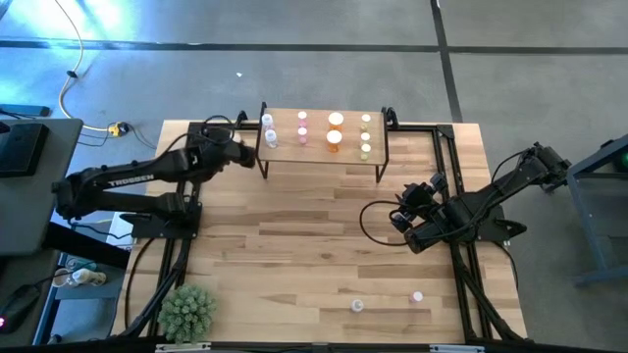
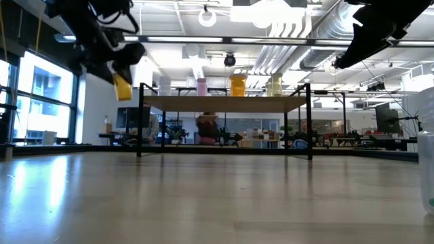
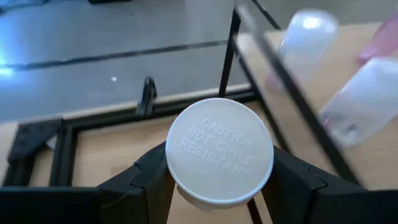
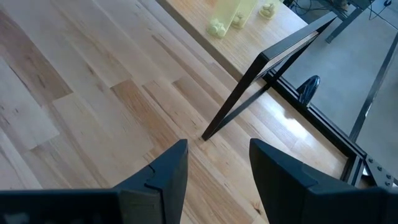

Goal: Pick and place medicine bottles onto shelf by color
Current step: Put the orange pill bottle on the shelf aligned with the other orange pill bottle

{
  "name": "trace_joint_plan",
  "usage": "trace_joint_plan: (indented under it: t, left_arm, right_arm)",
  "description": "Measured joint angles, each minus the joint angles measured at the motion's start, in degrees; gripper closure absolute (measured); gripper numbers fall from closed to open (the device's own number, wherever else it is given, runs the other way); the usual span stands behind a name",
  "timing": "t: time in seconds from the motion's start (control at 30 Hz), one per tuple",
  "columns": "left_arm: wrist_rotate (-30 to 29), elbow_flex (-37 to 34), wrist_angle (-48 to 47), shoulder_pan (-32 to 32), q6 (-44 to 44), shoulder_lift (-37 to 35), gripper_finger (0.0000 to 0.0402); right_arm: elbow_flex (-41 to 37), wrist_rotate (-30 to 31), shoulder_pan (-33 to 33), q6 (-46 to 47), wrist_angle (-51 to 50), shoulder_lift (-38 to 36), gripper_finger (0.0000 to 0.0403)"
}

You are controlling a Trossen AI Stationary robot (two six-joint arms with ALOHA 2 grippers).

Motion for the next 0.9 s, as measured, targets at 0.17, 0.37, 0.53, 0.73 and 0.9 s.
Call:
trace_joint_plan:
  t: [0.17,0.37,0.53,0.73,0.9]
  left_arm:
    - [-0.67,5.37,-3.34,0.00,2.76,-0.06,0.0211]
    - [-0.67,10.97,-4.99,0.00,6.06,-0.06,0.0211]
    - [3.16,14.64,-4.95,0.00,8.30,-0.06,0.0211]
    - [8.88,17.13,-4.38,-1.73,8.41,1.63,0.0211]
    - [8.94,18.85,-4.30,-3.79,8.41,5.02,0.0211]
  right_arm:
    - [0.00,0.00,0.00,-0.01,0.00,0.00,0.0240]
    - [0.00,0.00,0.00,0.01,0.01,0.00,0.0240]
    - [0.00,0.00,0.01,0.01,0.02,0.00,0.0240]
    - [0.00,0.00,0.00,0.01,0.02,0.00,0.0240]
    - [0.00,0.20,0.00,0.01,0.06,0.00,0.0240]
